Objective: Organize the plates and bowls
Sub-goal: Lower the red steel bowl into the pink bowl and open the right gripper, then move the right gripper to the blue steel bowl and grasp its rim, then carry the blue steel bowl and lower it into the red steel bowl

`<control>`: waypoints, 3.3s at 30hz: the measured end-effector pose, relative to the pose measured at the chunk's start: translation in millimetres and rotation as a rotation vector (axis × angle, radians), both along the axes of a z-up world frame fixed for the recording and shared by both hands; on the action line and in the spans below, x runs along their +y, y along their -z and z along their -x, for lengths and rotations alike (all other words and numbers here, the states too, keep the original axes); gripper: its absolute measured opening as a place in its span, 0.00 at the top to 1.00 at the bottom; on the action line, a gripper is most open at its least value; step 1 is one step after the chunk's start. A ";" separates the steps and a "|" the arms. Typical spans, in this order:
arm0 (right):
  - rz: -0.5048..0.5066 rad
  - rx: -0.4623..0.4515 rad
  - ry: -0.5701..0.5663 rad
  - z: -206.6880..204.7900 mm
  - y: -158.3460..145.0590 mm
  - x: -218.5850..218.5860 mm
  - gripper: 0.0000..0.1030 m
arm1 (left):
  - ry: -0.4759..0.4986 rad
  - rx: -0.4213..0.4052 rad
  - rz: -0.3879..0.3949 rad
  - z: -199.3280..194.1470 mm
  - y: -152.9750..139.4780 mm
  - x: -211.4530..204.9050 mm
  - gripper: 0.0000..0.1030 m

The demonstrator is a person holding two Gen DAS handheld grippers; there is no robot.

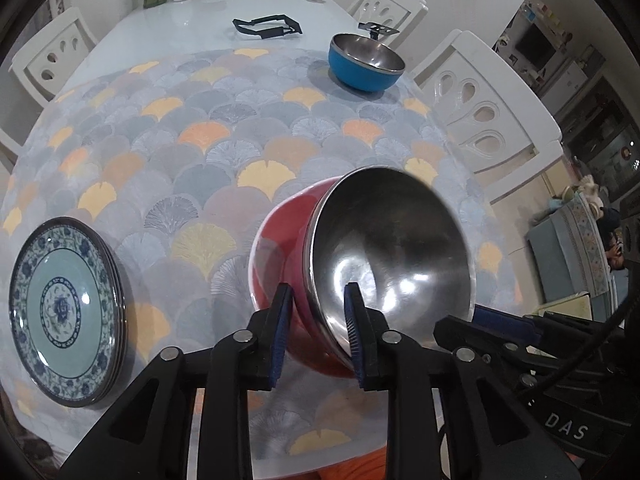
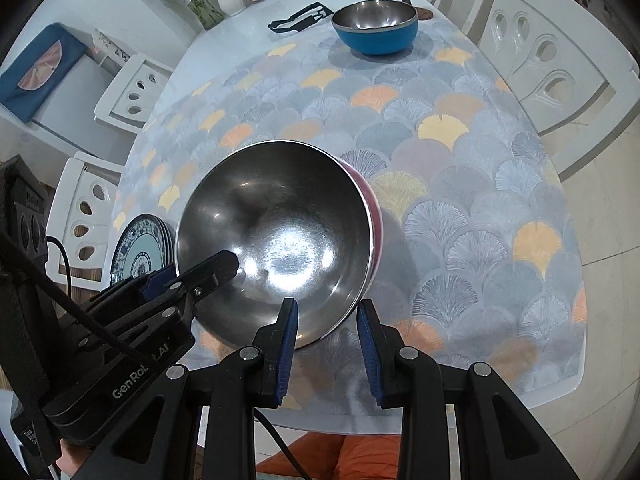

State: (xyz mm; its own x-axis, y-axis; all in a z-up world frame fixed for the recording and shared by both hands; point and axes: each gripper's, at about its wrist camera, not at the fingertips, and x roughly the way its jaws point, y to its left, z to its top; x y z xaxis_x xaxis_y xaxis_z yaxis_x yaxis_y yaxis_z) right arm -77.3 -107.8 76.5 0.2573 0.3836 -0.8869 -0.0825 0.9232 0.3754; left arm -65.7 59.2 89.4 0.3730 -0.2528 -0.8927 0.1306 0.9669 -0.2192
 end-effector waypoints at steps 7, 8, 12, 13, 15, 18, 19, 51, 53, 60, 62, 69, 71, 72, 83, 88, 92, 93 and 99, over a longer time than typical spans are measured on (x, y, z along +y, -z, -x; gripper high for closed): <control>0.001 0.001 -0.030 -1.1 0.2 10.3 0.71 | 0.011 -0.001 -0.054 -2.0 -0.4 0.3 0.71; 0.000 0.002 -0.035 -1.2 0.0 11.0 0.71 | 0.005 0.004 -0.038 -0.5 -0.9 4.2 0.71; 0.010 0.004 -0.044 -1.5 1.5 11.8 0.71 | -0.012 0.011 -0.010 5.5 -0.3 10.1 0.71; 0.010 0.007 -0.044 -1.8 2.2 11.7 0.71 | -0.011 0.011 -0.008 6.5 -0.4 10.0 0.71; 0.008 0.015 -0.043 -2.9 3.2 11.1 0.71 | -0.007 0.010 -0.005 7.4 -1.8 8.3 0.71; 0.003 0.011 -0.041 -5.1 -1.0 8.7 0.71 | 0.001 -0.002 -0.009 6.7 -7.9 5.9 0.71; 0.005 0.007 -0.041 -5.5 -2.6 8.5 0.71 | 0.000 -0.013 -0.022 6.5 -11.8 5.5 0.71; -0.033 -0.098 0.125 -203.3 -53.1 -55.9 0.52 | 0.042 -0.111 0.099 -202.2 -83.9 -16.3 0.68; -0.029 -0.100 0.140 -220.2 -48.1 -61.2 0.52 | 0.049 -0.100 0.098 -221.6 -76.3 -21.1 0.68; -0.012 -0.062 0.189 -281.6 -18.2 -75.5 0.52 | 0.069 -0.016 0.109 -283.8 -31.1 -40.2 0.68; -0.010 -0.047 0.200 -293.6 -7.0 -77.8 0.53 | 0.075 0.012 0.114 -296.3 -17.7 -45.2 0.68; -0.007 -0.002 0.211 -318.2 24.8 -78.7 0.53 | 0.105 0.076 0.095 -323.8 21.8 -62.1 0.69; -0.006 0.010 0.210 -320.7 31.9 -77.6 0.54 | 0.109 0.091 0.096 -327.7 31.2 -64.0 0.70; -0.003 0.016 0.208 -322.5 35.6 -77.2 0.54 | 0.111 0.095 0.098 -330.2 34.5 -64.6 0.71; 0.016 0.028 0.218 -328.5 51.5 -78.7 0.73 | 0.135 0.066 0.094 -337.6 46.9 -72.8 0.81; 0.031 0.026 0.218 -328.5 49.9 -75.8 0.74 | 0.132 0.064 0.102 -337.7 46.3 -70.9 0.81; 0.030 0.027 0.214 -325.5 44.1 -73.2 0.74 | 0.138 0.016 0.072 -327.6 35.2 -73.5 0.81; 0.040 0.019 0.210 -324.1 40.4 -71.6 0.74 | 0.142 0.005 0.062 -325.0 31.9 -74.7 0.81; 0.076 -0.067 0.182 -307.6 0.5 -62.8 0.74 | 0.129 -0.060 0.069 -306.1 -1.4 -66.5 0.81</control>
